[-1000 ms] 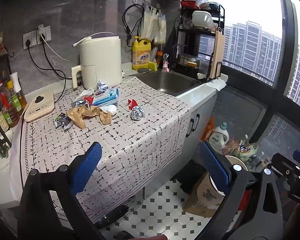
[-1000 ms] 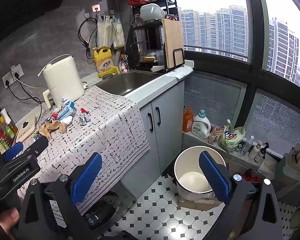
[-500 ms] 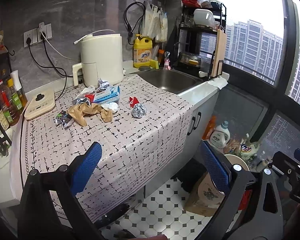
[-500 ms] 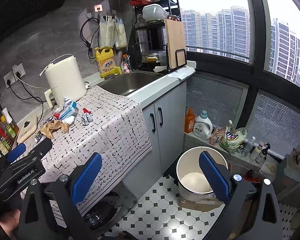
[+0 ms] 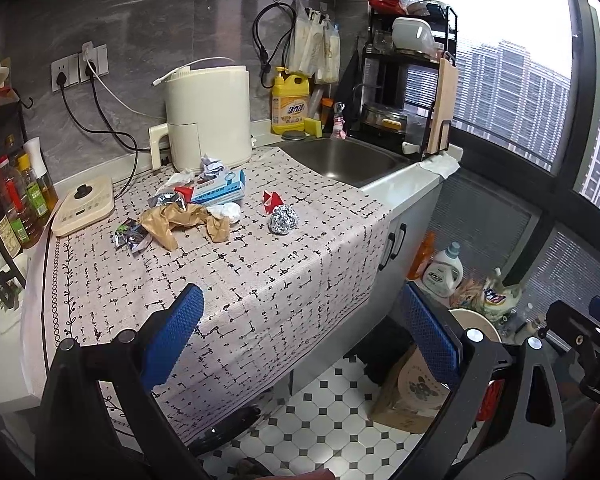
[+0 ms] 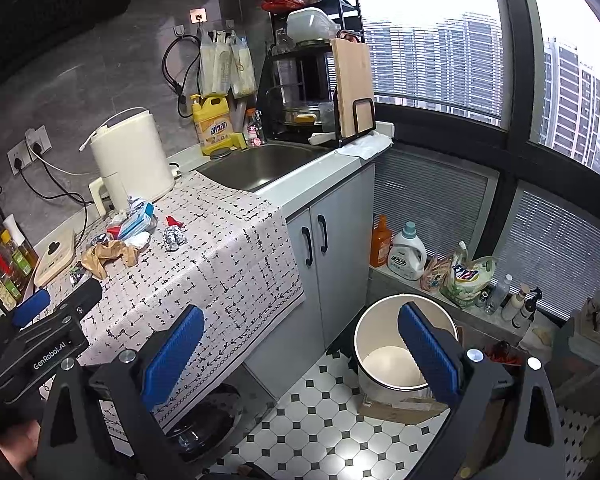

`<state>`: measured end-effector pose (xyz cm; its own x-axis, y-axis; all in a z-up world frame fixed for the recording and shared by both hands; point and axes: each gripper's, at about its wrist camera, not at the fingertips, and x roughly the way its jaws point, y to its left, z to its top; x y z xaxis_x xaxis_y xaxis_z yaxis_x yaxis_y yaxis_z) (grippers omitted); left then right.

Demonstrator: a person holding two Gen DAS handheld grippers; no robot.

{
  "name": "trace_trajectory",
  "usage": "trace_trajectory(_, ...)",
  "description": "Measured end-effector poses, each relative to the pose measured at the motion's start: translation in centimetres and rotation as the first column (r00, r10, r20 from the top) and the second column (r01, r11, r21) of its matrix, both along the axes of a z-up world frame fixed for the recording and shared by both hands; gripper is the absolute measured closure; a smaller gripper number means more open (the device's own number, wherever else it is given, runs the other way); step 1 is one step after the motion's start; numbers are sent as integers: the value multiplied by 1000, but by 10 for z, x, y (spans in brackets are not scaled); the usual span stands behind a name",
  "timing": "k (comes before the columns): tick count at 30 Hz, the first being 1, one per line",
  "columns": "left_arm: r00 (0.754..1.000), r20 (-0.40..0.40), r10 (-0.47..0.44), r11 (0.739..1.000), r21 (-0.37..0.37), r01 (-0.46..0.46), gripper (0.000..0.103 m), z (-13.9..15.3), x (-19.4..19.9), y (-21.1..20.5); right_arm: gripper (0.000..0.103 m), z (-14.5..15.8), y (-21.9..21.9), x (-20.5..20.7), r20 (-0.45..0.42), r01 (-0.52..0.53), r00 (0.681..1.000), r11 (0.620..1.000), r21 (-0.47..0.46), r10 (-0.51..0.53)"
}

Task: Collect trash

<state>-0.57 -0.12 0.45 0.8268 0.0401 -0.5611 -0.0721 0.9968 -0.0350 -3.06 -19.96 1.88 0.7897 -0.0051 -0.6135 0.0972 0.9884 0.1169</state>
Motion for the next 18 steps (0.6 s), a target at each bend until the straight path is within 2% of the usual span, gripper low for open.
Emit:
trace_trajectory(7, 1000, -17, 15, 1000, 9, -14, 6, -1, -2, 2, 8, -1, 1, 6, -12, -12, 1000, 1000, 11, 12)
trace_trajectory(18, 994, -48, 98, 995, 26, -97, 6, 3, 7, 23, 8, -3, 20, 31, -22, -71, 997, 996, 45, 72)
